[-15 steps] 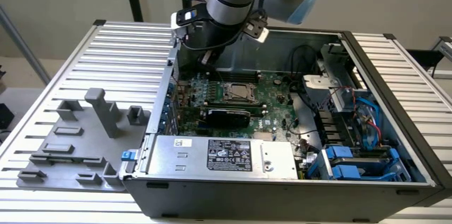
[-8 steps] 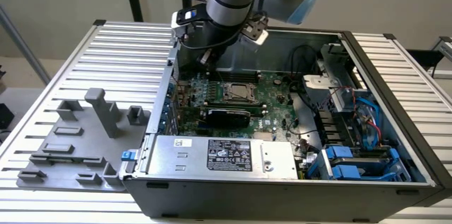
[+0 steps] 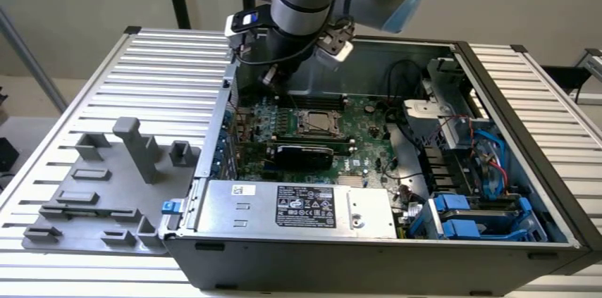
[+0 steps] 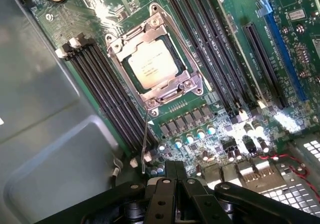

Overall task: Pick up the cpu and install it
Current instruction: 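Install the first cpu locking lever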

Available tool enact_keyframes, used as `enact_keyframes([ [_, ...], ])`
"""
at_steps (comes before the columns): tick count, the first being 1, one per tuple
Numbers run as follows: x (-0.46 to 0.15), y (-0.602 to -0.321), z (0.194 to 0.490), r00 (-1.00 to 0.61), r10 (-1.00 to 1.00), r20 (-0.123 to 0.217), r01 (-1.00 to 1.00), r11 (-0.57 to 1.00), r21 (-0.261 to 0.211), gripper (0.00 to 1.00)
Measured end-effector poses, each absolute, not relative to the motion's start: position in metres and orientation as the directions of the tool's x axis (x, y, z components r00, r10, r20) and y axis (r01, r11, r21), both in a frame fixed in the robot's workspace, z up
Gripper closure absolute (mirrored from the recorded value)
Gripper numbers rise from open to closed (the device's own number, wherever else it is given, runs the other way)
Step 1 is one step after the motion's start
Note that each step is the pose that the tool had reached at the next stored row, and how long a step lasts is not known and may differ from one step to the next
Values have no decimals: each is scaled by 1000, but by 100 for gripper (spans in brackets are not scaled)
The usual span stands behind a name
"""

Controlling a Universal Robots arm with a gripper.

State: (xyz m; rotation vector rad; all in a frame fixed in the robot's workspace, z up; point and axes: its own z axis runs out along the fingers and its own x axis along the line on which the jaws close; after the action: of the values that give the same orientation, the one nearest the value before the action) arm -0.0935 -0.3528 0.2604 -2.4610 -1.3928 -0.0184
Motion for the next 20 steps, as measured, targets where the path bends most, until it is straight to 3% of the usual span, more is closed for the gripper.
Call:
enact_keyframes([
  [6, -97, -353, 260, 544, 808, 227, 828, -474, -299, 88],
  [20, -100, -353, 244, 615, 749, 245, 782, -540, -312, 88],
])
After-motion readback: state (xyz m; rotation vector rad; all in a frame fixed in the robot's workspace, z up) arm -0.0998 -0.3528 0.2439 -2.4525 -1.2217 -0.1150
